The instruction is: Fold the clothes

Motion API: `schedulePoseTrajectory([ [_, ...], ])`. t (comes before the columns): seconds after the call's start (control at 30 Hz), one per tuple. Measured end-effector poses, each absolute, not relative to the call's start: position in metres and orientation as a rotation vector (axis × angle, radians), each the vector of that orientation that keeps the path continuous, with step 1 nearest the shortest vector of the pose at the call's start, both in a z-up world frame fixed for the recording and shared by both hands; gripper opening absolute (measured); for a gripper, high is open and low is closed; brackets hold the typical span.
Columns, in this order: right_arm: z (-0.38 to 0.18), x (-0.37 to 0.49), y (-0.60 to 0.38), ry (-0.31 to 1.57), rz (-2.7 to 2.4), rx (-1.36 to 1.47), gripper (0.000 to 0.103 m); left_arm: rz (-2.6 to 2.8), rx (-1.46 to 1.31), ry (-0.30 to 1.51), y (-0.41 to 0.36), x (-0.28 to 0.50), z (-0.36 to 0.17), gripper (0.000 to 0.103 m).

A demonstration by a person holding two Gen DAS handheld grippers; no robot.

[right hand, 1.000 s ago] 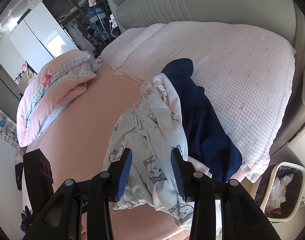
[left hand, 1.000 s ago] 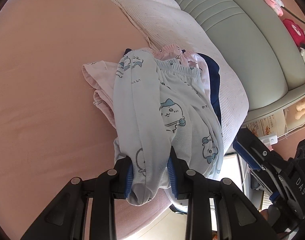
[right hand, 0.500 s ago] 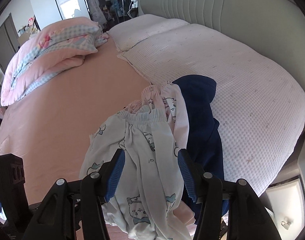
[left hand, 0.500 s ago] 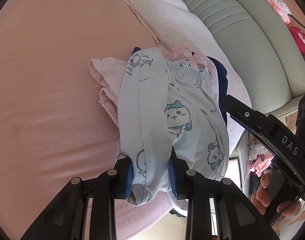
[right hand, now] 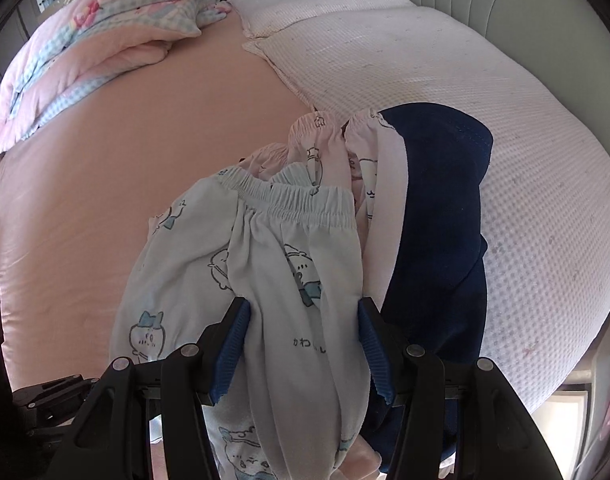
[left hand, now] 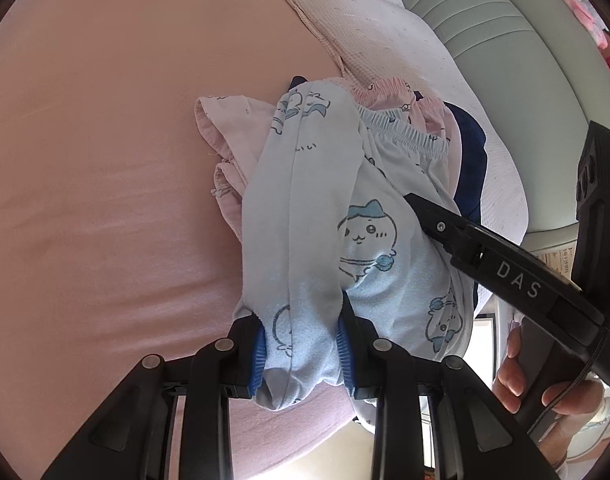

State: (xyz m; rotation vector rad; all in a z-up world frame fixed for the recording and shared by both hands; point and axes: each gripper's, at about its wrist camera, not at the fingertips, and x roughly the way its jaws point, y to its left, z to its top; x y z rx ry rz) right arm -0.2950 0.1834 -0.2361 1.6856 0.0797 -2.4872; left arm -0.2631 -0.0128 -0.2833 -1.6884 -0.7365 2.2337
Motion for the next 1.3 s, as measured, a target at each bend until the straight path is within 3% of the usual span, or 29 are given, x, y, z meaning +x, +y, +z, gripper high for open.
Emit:
schedulePoseTrajectory([
  [0.17, -0.244, -0.304, 0.187, 0.039, -2.449, 1.677, 0.055, 2.210, -1.693, -0.768, -0.018, -0.259, -0.286, 0.027],
  [0.33, -0.256, -0.306, 0.214, -0.272, -2.384, 1.664, 0.053, 2.181, -1.701, -0.812, -0.025, -0.254, -0.290, 0.028],
  [0.47, -0.256, -0.297, 0.226, -0.365, -2.410, 1.601, 0.025, 2.195, -1.697, -0.785, -0.025, -0.250, -0.289, 0.028],
  [0.6, -0.249, -0.285, 0.218, -0.281, -2.493, 1.529, 0.015, 2.219, -1.692, -0.745, -0.025, -0.244, -0.284, 0.027],
  [0.83, -0.208, -0.257, 0.170, 0.109, -2.628, 1.373, 0.013, 2.250, -1.686, -0.715, -0.031, -0.231, -0.275, 0.026],
  [1.0, -0.195, -0.244, 0.171, -0.027, -2.590, 1.360, 0.012, 2.256, -1.661, -0.738, -0.042, -0.219, -0.267, 0.025],
  [1.3, -0.166, -0.231, 0.169, -0.044, -2.564, 1.313, 0.011, 2.239, -1.589, -0.718, -0.026, -0.214, -0.244, 0.025],
])
